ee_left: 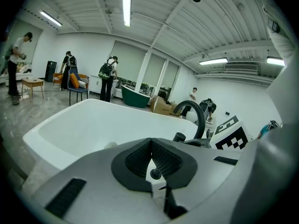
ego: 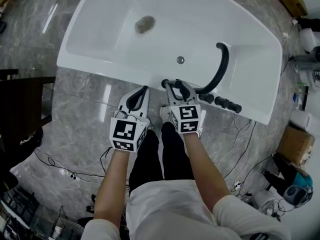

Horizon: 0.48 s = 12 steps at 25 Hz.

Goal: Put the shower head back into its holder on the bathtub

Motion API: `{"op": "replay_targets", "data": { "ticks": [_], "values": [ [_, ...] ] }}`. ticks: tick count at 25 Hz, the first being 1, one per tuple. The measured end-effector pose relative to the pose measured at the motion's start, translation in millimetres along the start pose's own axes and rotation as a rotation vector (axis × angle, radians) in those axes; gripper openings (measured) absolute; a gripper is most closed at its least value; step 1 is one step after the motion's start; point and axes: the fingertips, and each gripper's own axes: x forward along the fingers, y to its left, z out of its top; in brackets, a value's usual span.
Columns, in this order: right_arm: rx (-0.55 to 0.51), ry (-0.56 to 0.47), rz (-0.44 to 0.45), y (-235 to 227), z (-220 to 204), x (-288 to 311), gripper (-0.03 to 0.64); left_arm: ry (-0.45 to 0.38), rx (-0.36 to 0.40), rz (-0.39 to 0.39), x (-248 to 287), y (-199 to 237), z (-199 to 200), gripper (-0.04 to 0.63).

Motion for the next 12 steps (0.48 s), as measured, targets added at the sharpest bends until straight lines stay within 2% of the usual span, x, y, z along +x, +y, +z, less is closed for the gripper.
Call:
{"op": "replay_targets", "data": {
  "ticks": [4,12],
  "values": [
    [-0.026,-0.001,-0.001,0.7,0.4,-0.8,0.152,0.008,0.002,-0.001,-1.3,-3.3,2.1,0.009],
    [-0.026,0.016,0.067,10.9,0.9,-4.3,0.225,0.012,0.014,0.006,-5.3,-6.2,8.5,0.009]
  ]
}}
